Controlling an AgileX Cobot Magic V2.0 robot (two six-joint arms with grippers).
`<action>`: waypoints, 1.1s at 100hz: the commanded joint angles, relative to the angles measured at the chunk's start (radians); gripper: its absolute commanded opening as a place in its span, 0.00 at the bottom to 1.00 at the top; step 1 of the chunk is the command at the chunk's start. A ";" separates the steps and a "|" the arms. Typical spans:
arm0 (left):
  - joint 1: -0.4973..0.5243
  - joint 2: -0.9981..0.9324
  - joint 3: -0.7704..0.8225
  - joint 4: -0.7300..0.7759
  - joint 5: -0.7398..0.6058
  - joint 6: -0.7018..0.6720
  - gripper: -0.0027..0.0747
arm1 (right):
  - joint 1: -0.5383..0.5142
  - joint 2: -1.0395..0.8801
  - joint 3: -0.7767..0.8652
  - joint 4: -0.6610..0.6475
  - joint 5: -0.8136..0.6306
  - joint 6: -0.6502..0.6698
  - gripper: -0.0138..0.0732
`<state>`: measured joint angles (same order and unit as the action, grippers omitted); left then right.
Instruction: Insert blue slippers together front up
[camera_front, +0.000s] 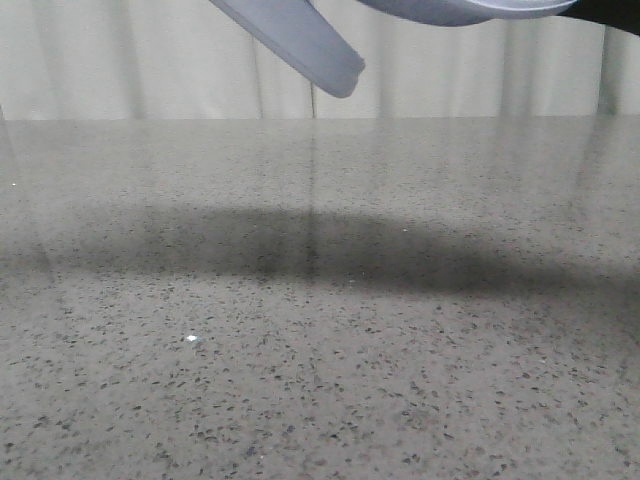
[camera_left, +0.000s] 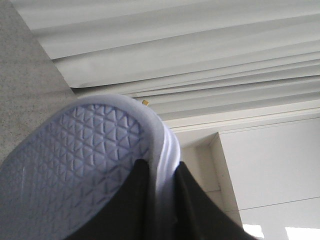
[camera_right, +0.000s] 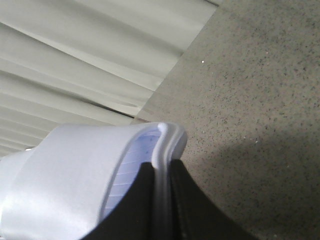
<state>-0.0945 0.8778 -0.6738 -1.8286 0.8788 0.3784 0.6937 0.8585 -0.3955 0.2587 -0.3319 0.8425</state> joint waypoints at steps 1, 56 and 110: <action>-0.031 -0.002 -0.026 0.001 0.113 -0.010 0.06 | 0.025 -0.002 -0.046 -0.139 -0.126 -0.040 0.04; -0.031 -0.002 0.009 0.140 -0.080 -0.010 0.06 | -0.184 -0.007 -0.046 -0.139 -0.037 -0.315 0.42; -0.031 0.092 0.100 0.133 -0.143 0.004 0.06 | -0.222 -0.161 -0.046 -0.142 -0.135 -0.578 0.53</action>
<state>-0.1183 0.9592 -0.5485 -1.6214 0.7151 0.3784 0.4797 0.7558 -0.4051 0.1348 -0.3542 0.3663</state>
